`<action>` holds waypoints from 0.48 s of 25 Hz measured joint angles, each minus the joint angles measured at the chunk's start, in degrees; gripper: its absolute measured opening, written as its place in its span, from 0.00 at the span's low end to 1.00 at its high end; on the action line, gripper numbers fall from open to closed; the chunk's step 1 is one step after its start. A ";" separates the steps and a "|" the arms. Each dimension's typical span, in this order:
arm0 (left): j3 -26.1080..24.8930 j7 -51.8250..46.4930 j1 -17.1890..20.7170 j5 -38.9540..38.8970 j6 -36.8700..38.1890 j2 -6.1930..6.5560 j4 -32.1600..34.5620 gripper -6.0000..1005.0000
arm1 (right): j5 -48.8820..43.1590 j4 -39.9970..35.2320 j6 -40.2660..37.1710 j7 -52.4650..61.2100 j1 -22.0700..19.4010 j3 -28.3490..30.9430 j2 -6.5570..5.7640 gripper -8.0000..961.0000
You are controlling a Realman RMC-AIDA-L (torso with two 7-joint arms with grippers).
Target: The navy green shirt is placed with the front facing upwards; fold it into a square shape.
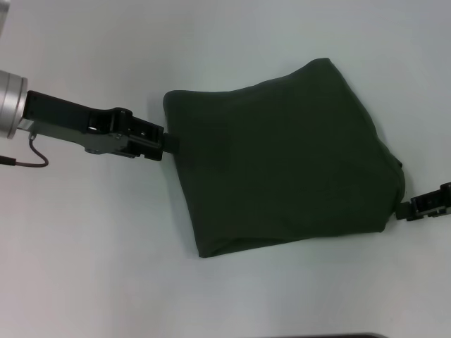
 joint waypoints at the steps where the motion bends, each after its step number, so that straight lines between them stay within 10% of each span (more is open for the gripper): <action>1: 0.00 0.00 0.00 0.00 0.00 -0.02 0.00 0.46 | 0.07 0.00 -0.02 0.02 -0.07 0.12 -0.15 0.42; 12: 0.00 0.00 0.08 0.00 0.00 -0.15 -0.09 0.46 | -0.02 0.46 0.87 -0.07 0.96 -0.53 1.06 0.42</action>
